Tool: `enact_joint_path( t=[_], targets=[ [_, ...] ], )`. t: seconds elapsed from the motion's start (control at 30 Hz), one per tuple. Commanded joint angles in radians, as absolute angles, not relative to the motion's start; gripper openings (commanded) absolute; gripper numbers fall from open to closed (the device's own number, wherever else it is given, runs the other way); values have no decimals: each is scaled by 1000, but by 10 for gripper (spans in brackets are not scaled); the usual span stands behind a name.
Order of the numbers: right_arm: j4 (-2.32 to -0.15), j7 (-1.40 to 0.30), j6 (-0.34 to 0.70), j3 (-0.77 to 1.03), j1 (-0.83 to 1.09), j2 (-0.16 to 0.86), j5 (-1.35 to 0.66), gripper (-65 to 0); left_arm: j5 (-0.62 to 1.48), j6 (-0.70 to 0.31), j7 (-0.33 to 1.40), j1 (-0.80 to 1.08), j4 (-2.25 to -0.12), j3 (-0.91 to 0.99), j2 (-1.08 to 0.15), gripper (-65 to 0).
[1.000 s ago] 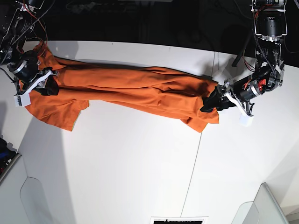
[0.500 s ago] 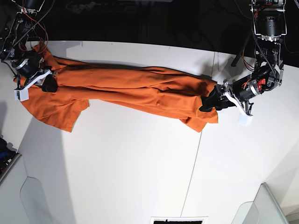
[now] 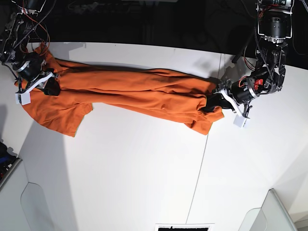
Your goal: Layout the t-shirt on the table in an organized manner, then fold the t-shirt properly
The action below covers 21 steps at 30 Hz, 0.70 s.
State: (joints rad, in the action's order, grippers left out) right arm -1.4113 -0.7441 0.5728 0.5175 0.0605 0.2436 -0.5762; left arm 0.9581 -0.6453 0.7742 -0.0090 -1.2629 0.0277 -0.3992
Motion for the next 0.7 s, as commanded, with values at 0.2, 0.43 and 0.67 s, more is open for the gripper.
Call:
enact_joint_path(
  t=[0.2, 0.43, 0.67],
  targets=[
    [-1415, -766, 572, 516, 56, 252, -581, -547, 942, -641, 782, -19, -1337, 131, -413, -650],
    [-1415, -766, 572, 516, 56, 252, -596, -547, 942, -640, 819, 6, -1546, 187, -413, -650],
    [-1415, -766, 572, 516, 56, 252, -633, -549, 879, -640, 808, 56, -1793, 57, -368, -650]
  ],
)
